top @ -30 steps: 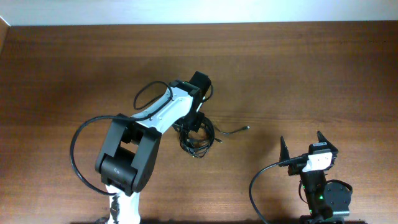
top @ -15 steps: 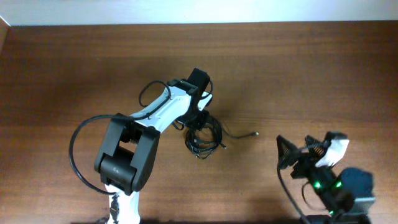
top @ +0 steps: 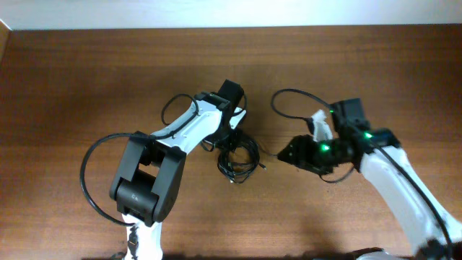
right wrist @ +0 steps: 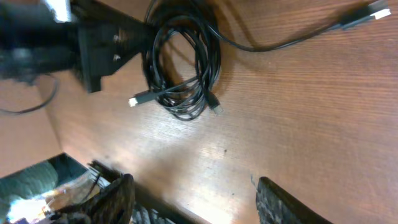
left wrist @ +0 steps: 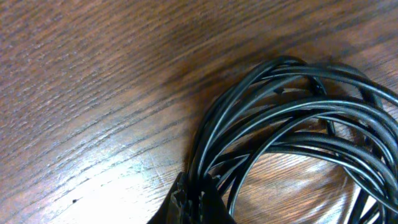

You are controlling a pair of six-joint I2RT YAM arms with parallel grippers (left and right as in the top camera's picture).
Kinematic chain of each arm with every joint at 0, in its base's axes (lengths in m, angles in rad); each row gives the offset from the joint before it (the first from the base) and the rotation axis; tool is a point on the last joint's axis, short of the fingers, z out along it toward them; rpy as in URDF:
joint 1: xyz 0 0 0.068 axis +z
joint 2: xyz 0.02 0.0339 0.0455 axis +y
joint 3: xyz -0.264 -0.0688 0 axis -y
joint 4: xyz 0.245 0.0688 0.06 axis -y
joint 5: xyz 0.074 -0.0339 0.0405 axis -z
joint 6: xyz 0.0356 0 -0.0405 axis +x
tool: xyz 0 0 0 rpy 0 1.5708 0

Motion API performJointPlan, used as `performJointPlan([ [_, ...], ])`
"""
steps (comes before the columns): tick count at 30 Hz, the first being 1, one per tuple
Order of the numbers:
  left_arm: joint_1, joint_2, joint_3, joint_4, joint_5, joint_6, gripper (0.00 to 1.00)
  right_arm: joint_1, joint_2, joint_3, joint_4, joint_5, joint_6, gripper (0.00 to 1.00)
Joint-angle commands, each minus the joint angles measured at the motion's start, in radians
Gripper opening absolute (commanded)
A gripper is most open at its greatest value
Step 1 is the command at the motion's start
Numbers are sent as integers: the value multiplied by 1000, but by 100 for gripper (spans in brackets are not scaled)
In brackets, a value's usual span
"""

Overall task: Untangle cables
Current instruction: 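Reach the right gripper toward the cable bundle beside the left gripper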

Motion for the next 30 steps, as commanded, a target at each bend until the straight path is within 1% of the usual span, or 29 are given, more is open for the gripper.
performJointPlan([
  [1, 0, 22, 13, 2, 11, -6, 0, 52, 125, 11, 85, 21, 62, 63],
  [3, 0, 22, 13, 2, 11, -6, 1, 88, 231, 11, 200, 21, 143, 63],
  [6, 0, 22, 13, -2, 11, -6, 3, 167, 370, 11, 407, 40, 203, 61],
  [8, 0, 22, 13, -9, 10, 2, 3, 193, 429, 11, 462, 135, 276, 60],
  [9, 1, 22, 13, -8, 10, 2, 3, 201, 447, 11, 475, 182, 290, 56],
  [11, 2, 22, 0, 3, 11, 2, 2, 215, 470, 11, 472, 276, 289, 38],
  [12, 2, 22, -6, 6, 11, 1, 2, 221, 472, 11, 465, 303, 289, 25],
  [13, 2, 22, -14, 8, 13, 1, 2, 222, 472, 11, 465, 309, 289, 8],
  [14, 2, 22, -16, 2, 43, 1, 0, 222, 472, 11, 463, 309, 289, 4],
  [16, 21, 19, -7, -29, 57, 1, 0, 222, 472, 11, 448, 309, 285, 4],
  [17, 44, 19, 2, -45, 97, 1, 0, 221, 472, 11, 439, 309, 285, 4],
  [18, 68, 19, 8, -52, 152, 1, 0, 221, 472, 11, 432, 309, 285, 4],
  [19, 117, 19, 18, -55, 285, 0, 0, 221, 472, 11, 431, 309, 285, 4],
  [20, 147, 19, 21, -55, 347, -6, 1, 220, 472, 11, 431, 309, 285, 4],
  [21, 177, 19, 27, -64, 350, -57, 1, 220, 471, 11, 426, 308, 285, 4],
  [23, 222, 18, 62, -127, 351, -101, 0, 220, 470, 12, 417, 289, 267, 4],
  [27, 276, 18, 192, -300, 353, -100, 0, 183, 467, 19, 417, 160, 166, 4],
  [28, 279, 18, 231, -345, 365, -97, 0, 159, 467, 19, 416, 106, 142, 4],
  [30, 279, 18, 277, -385, 480, 13, 0, 113, 467, 19, 416, 9, 76, 4],
])
